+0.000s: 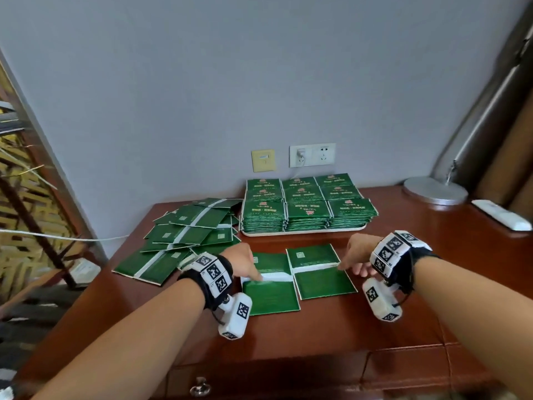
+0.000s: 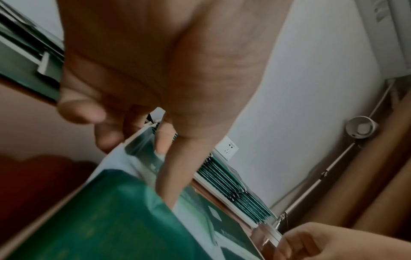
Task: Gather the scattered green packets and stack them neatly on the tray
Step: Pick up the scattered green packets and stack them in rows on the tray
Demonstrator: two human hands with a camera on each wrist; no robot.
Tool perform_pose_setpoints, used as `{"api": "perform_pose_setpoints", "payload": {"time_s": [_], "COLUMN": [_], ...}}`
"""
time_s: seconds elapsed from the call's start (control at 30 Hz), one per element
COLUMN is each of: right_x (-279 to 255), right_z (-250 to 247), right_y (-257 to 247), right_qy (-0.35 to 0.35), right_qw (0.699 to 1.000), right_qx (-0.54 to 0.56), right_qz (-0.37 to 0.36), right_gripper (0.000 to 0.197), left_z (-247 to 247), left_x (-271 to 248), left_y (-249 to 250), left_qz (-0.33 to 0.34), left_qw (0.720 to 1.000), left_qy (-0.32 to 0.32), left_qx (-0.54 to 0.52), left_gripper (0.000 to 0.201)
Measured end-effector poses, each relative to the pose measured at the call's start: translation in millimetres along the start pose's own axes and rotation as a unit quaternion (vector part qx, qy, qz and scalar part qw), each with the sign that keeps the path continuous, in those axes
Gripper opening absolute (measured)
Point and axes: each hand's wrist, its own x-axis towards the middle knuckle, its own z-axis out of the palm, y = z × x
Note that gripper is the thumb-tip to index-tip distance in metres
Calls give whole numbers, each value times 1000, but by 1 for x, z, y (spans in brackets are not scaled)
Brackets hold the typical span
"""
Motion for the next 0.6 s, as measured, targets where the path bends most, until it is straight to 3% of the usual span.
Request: {"api": "perform_pose_setpoints", "payload": {"time_s": [0.2,0.3,0.4,0.6], "right_x": [4,19,28,46], "right_z": [-7,-4,0,8], "right_y": [-6,-16,-29,-37], "right_qy": [93,108,92,74], "right_qw": [987,976,970,962], "right_qx": [-100,-137,-156,-190], "right_qz": [-83,-133,-163,-184], "right_gripper": [12,42,57,65], "left_z": [-6,-9,-7,2], "left_x": [20,26,33,46], "left_y": [12,17,16,10], "left_qz": [-15,-12,25,79], "left_qw": [998,993,995,995], "left_qy": [31,49,42,-26], "left_qx": [61,106,83,61], "left_gripper": [62,52,39,61]}}
